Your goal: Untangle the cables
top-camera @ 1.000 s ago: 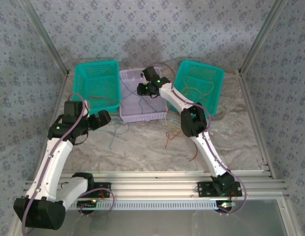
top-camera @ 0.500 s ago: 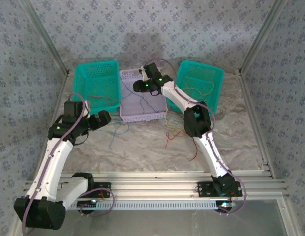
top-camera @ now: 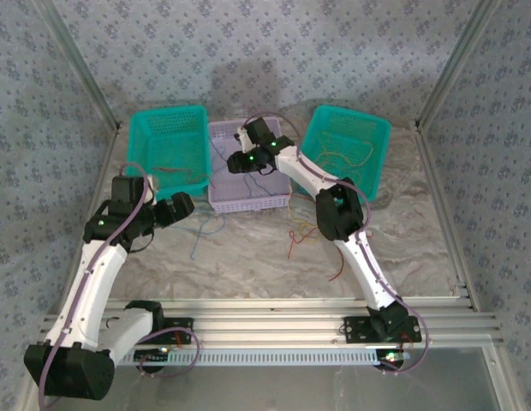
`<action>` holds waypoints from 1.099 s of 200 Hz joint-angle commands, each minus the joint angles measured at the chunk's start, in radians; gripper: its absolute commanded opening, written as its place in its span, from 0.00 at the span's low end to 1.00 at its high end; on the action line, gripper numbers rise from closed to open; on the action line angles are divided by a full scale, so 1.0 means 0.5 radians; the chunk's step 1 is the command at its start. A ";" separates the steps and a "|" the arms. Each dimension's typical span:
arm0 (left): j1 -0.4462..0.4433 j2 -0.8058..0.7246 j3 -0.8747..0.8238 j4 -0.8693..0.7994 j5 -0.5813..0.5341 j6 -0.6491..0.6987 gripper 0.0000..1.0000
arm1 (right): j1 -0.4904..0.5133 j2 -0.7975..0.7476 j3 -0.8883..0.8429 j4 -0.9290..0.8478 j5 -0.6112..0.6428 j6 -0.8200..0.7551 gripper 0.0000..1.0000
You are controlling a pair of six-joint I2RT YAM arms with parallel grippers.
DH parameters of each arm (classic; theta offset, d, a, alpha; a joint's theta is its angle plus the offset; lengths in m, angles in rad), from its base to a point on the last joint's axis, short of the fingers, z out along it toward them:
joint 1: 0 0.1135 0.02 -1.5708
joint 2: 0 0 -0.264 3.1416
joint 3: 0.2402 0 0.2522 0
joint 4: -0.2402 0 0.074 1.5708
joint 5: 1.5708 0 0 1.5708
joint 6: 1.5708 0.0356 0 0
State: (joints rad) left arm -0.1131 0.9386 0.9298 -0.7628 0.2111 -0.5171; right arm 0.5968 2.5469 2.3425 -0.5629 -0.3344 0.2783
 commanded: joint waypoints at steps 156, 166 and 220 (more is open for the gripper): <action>0.011 0.021 -0.010 0.028 0.068 -0.015 1.00 | 0.020 -0.041 -0.013 -0.160 0.187 -0.179 0.00; 0.010 0.026 -0.010 0.029 0.075 -0.012 1.00 | 0.005 -0.093 -0.011 -0.146 0.155 -0.152 0.00; 0.011 0.061 0.019 0.062 0.132 -0.023 1.00 | -0.058 -0.330 -0.068 0.039 -0.107 -0.031 0.00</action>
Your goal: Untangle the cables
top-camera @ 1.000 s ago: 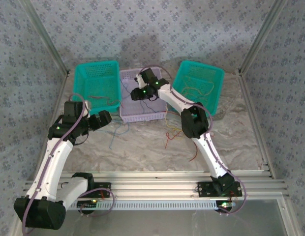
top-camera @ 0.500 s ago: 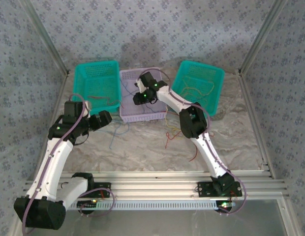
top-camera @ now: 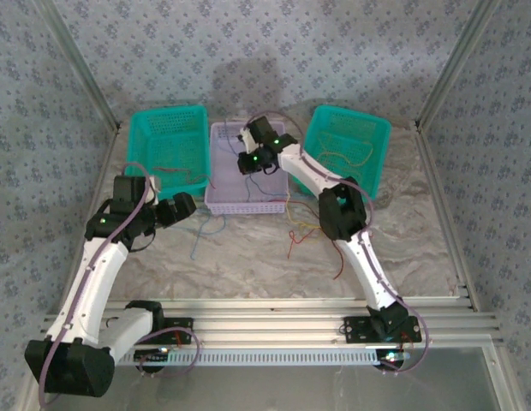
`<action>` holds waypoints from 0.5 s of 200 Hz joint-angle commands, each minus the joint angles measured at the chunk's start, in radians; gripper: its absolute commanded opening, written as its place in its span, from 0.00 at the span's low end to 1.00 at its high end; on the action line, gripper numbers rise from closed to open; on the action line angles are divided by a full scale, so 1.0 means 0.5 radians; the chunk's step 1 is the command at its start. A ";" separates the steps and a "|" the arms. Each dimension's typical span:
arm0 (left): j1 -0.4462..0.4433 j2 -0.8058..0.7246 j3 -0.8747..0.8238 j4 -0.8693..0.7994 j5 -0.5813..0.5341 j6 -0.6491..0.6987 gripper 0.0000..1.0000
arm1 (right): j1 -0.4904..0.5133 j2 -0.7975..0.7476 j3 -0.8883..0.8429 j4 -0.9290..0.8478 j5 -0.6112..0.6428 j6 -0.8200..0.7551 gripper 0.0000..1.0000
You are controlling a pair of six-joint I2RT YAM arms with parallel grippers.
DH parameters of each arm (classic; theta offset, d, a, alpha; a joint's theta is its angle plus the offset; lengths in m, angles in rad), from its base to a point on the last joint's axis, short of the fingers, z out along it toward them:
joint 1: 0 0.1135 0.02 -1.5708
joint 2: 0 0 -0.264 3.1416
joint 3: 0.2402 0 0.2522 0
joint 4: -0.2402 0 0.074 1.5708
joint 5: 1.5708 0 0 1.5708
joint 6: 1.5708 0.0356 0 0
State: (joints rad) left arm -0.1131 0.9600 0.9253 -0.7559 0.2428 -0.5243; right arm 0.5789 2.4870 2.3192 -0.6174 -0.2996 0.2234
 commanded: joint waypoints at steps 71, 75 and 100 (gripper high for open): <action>0.008 0.048 0.167 0.241 0.322 -0.192 1.00 | -0.033 -0.360 -0.069 0.000 -0.388 0.079 0.00; 0.008 0.054 0.178 0.248 0.336 -0.206 1.00 | -0.037 -0.353 -0.059 -0.051 -0.403 0.076 0.00; -0.007 0.110 0.240 0.286 0.410 -0.257 1.00 | -0.047 -0.323 -0.034 -0.350 -0.412 0.049 0.00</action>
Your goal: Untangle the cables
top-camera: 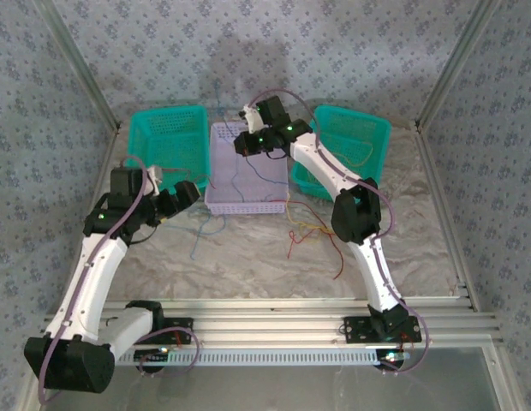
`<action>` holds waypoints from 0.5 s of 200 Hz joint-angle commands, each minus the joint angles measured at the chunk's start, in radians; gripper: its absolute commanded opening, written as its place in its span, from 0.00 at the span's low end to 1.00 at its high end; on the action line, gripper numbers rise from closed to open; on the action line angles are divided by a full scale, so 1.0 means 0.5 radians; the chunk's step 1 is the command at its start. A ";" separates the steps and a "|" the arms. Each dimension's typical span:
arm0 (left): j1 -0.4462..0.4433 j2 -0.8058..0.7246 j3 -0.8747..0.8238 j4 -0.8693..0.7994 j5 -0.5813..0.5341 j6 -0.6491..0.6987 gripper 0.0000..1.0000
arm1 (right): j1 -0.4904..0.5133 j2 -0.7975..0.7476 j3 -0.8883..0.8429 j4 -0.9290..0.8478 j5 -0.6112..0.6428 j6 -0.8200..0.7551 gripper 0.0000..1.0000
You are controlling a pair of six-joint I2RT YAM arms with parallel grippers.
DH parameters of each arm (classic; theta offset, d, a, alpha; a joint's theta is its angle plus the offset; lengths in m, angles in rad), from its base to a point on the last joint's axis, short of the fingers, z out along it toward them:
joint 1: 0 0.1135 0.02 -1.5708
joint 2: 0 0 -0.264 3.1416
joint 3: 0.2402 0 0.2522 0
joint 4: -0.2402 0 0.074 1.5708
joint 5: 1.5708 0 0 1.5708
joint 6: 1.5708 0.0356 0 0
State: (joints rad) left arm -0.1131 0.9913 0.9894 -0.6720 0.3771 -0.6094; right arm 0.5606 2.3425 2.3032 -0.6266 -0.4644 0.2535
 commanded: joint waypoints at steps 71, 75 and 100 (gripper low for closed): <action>-0.250 0.325 0.233 0.291 0.000 -0.183 1.00 | 0.006 -0.313 -0.429 -0.251 -0.270 -0.050 0.00; -0.269 0.354 0.248 0.307 -0.014 -0.189 1.00 | 0.007 -0.322 -0.439 -0.247 -0.281 -0.050 0.00; -0.396 0.563 0.380 0.355 -0.142 -0.217 1.00 | 0.019 -0.375 -0.499 -0.241 -0.288 -0.065 0.00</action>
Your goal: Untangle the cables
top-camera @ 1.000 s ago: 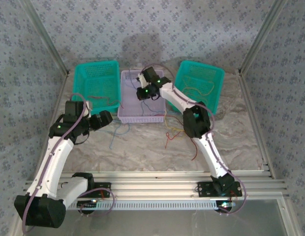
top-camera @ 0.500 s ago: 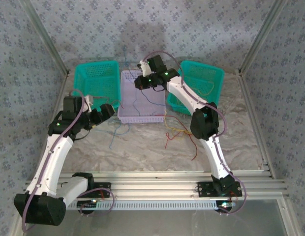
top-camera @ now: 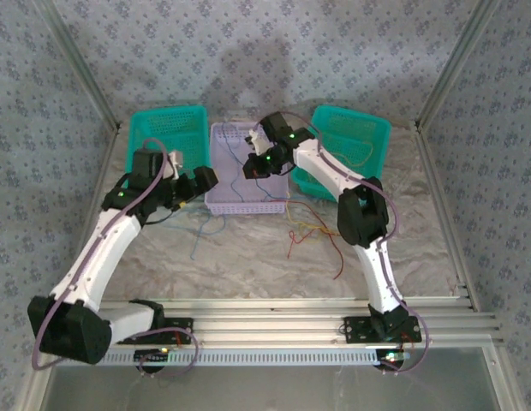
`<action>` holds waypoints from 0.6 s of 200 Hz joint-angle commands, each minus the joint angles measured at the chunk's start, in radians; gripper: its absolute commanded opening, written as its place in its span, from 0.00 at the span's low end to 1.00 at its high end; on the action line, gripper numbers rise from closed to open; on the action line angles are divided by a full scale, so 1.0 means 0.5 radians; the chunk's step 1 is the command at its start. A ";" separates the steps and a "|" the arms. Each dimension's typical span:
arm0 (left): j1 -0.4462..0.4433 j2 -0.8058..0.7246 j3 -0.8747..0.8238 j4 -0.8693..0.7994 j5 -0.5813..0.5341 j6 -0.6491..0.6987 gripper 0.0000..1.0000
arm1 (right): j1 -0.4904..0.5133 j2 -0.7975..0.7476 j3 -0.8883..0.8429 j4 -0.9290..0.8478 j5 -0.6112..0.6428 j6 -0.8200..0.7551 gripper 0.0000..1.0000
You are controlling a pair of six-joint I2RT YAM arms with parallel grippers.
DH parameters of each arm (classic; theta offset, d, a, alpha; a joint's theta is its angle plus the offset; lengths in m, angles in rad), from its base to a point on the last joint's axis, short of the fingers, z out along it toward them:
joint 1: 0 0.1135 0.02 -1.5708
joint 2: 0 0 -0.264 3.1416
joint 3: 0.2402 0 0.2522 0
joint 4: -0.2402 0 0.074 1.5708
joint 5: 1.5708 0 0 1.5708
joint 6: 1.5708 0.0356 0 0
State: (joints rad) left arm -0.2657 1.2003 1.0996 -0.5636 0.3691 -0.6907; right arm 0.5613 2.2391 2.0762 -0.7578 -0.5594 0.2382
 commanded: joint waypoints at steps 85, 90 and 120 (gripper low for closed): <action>-0.263 0.754 0.616 0.255 -0.491 -0.204 0.92 | 0.059 -0.330 -0.218 0.016 -0.185 -0.109 0.00; -0.263 0.774 0.641 0.250 -0.499 -0.206 0.90 | 0.067 -0.337 -0.227 0.011 -0.195 -0.120 0.00; -0.272 0.874 0.756 0.228 -0.483 -0.182 0.68 | 0.089 -0.401 -0.290 0.011 -0.246 -0.152 0.00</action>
State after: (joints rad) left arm -0.3893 1.6096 1.4124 -0.4664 0.1482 -0.7826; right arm 0.5930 2.1113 1.9587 -0.7364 -0.6315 0.1963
